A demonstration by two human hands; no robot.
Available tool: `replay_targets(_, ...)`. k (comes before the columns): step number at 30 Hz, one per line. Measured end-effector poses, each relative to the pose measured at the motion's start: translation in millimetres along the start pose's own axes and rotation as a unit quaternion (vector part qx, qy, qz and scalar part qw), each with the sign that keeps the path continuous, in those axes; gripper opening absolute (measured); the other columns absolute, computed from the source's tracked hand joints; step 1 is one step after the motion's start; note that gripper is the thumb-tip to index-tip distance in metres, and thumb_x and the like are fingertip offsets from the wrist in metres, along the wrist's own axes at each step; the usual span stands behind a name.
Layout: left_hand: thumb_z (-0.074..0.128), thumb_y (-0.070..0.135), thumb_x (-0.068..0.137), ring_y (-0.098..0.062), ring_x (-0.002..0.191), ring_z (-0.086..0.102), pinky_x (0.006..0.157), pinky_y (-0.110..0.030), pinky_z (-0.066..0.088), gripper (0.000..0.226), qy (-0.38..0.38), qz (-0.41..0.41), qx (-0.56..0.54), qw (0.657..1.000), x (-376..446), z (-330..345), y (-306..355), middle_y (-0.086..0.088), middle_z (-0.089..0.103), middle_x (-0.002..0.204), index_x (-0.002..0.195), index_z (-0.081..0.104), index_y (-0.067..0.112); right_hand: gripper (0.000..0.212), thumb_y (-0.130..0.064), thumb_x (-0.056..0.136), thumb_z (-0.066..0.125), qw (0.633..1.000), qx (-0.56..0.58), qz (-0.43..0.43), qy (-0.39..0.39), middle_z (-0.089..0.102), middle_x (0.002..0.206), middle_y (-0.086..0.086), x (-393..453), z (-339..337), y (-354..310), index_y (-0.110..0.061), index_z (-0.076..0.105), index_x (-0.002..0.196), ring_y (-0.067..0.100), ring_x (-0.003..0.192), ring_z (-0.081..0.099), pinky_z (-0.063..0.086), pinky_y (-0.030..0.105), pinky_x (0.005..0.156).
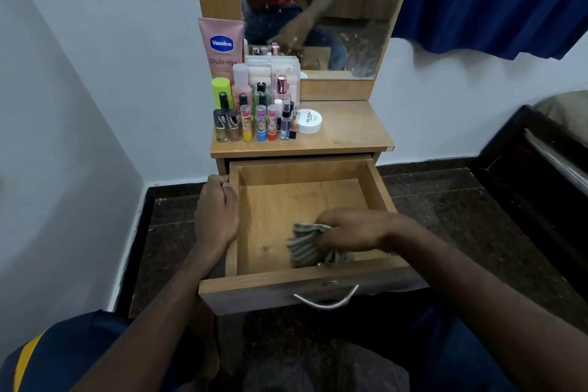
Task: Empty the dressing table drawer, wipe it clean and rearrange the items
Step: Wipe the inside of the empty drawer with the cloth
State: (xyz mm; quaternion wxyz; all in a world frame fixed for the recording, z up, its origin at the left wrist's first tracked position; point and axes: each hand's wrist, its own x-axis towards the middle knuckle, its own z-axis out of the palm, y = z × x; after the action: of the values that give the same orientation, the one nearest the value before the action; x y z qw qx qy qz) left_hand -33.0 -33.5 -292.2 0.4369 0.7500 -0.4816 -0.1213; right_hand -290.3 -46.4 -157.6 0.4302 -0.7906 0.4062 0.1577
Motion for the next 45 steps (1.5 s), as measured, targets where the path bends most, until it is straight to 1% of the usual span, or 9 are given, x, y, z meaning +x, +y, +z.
replay_targets(4,0.038,0.025,0.111,-0.025,0.097,0.061,0.074,-0.036,0.038,0.022,-0.003,-0.018,0.001,1.000,1.1,-0.7,0.5,-0.006,0.064,0.110,0.114,0.056,0.013,0.036,-0.025,0.104,0.054,0.988,0.078,-0.125,-0.052,0.063,0.107,0.023,22.5,34.3,-42.6,0.007,0.063,0.117,0.022,0.092,0.055,0.047,0.034,0.082)
replay_targets(8,0.038,0.024,0.111,-0.023,0.098,0.059,0.075,-0.035,0.038,0.022,-0.007,-0.016,0.002,1.000,1.1,-1.7,0.6,-0.006,0.064,0.110,0.115,0.057,0.013,0.048,-0.054,0.104,0.048,0.983,-0.054,-0.178,-0.011,0.070,0.105,0.001,11.8,44.0,-34.4,-0.019,0.060,0.134,0.019,0.095,0.064,0.051,0.042,0.091)
replay_targets(12,0.037,0.024,0.111,-0.023,0.098,0.060,0.075,-0.035,0.039,0.023,-0.013,0.000,-0.006,1.000,-0.1,-2.5,-1.0,-0.006,0.064,0.109,0.115,0.057,0.013,0.024,-0.040,0.109,0.052,0.974,-0.119,-0.187,0.052,0.068,0.101,-0.010,-24.1,41.9,3.5,-0.036,0.052,0.133,0.013,0.086,0.062,0.050,0.041,0.083)
replay_targets(20,0.037,0.024,0.113,-0.022,0.096,0.060,0.075,-0.036,0.040,0.024,-0.014,0.003,-0.010,1.000,-1.1,-3.6,0.2,-0.006,0.064,0.107,0.119,0.057,0.012,0.040,-0.068,0.102,0.034,0.966,-0.198,0.010,0.164,0.066,0.084,-0.009,-82.1,4.8,80.5,-0.037,0.058,0.105,0.009,0.076,0.065,0.058,0.044,0.078)
replay_targets(25,0.038,0.023,0.112,-0.024,0.095,0.059,0.074,-0.037,0.038,0.021,-0.010,-0.004,-0.011,1.000,0.3,-3.0,0.5,-0.007,0.063,0.105,0.113,0.056,0.012,0.017,-0.039,0.103,0.051,0.949,-0.226,0.084,0.204,0.063,0.100,0.010,-62.2,16.1,62.8,-0.026,0.059,0.096,0.036,0.097,0.067,0.048,0.035,0.075)
replay_targets(29,0.041,0.023,0.112,-0.021,0.098,0.058,0.077,-0.037,0.039,0.020,-0.014,-0.006,-0.015,1.000,0.7,-2.8,1.6,-0.007,0.064,0.110,0.115,0.057,0.011,0.038,-0.039,0.111,0.047,0.966,-0.027,0.041,0.253,0.067,0.086,0.007,-21.9,8.9,42.4,-0.021,0.053,0.078,0.022,0.078,0.063,0.042,0.037,0.066)
replay_targets(35,0.042,0.027,0.112,-0.021,0.103,0.060,0.078,-0.036,0.040,0.023,-0.018,-0.004,-0.024,1.000,1.7,-2.5,-1.5,-0.007,0.065,0.114,0.119,0.059,0.012,0.029,-0.015,0.092,0.053,0.896,-0.066,-0.087,0.430,0.077,0.102,0.002,13.0,-20.7,20.1,-0.020,0.070,0.116,0.024,0.089,0.068,0.054,0.040,0.076)
replay_targets(39,0.042,0.027,0.112,-0.020,0.102,0.060,0.077,-0.035,0.039,0.022,-0.015,-0.007,-0.018,1.000,2.0,-2.0,-0.6,-0.005,0.065,0.114,0.118,0.059,0.014,0.050,-0.013,0.096,0.066,0.925,-0.173,-0.171,0.292,0.059,0.144,0.001,27.3,-1.3,12.3,-0.025,0.054,0.143,0.018,0.123,0.057,0.051,0.037,0.101)
replay_targets(45,0.042,0.027,0.112,-0.024,0.106,0.062,0.078,-0.035,0.040,0.024,-0.014,-0.011,-0.022,1.000,2.2,-0.4,-2.3,-0.006,0.066,0.118,0.122,0.059,0.013,0.077,-0.039,0.109,0.050,0.959,-0.266,-0.093,-0.046,-0.038,0.168,-0.002,79.1,19.1,41.0,-0.043,-0.002,0.166,0.025,0.157,-0.030,-0.004,0.051,0.131)
